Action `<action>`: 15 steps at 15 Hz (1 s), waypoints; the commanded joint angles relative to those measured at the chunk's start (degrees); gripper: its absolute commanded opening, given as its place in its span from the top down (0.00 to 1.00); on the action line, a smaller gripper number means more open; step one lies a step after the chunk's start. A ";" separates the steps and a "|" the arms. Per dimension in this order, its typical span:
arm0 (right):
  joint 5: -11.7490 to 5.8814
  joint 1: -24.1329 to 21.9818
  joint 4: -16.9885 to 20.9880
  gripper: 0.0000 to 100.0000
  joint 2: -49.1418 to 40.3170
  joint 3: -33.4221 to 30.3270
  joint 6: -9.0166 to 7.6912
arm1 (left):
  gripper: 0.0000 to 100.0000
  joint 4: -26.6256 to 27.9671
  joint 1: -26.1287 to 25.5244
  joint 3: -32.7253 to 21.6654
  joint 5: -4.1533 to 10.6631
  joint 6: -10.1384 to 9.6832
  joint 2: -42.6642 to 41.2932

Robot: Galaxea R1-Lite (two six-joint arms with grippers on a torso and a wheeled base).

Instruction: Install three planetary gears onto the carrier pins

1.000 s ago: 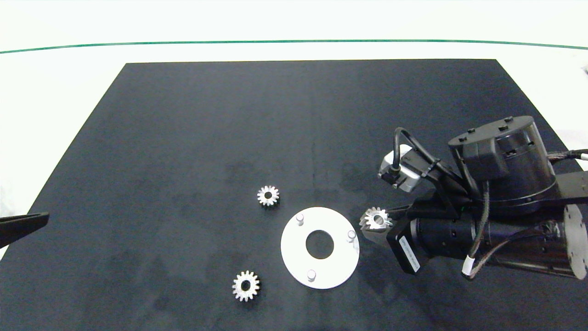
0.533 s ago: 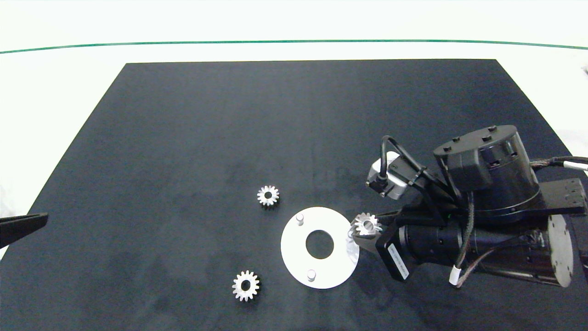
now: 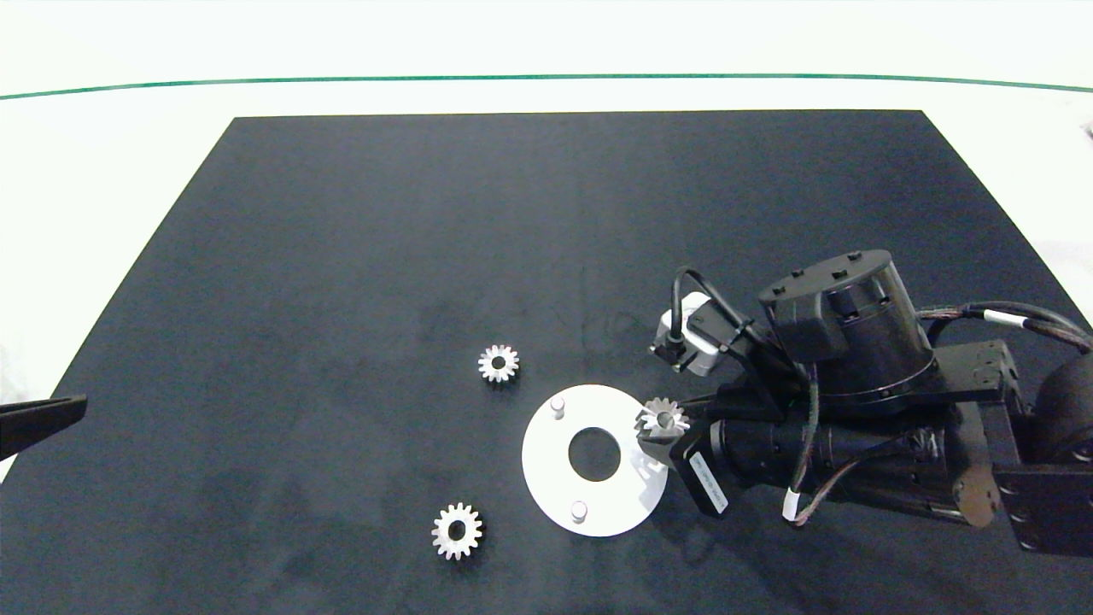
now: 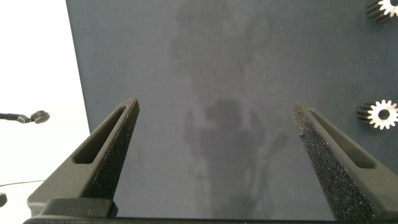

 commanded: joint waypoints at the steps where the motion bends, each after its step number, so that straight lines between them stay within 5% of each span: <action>1: 0.00 -0.04 0.09 0.72 0.00 0.33 -0.13 | 0.00 0.20 0.03 0.10 0.02 0.15 -0.18; 11: 0.00 -0.30 0.00 0.72 1.05 0.33 -0.22 | 0.00 0.20 0.12 0.10 0.02 0.15 -0.53; 15: -0.09 -0.30 0.09 0.72 1.05 0.33 -0.31 | 0.00 0.29 0.03 0.10 1.08 0.15 -0.53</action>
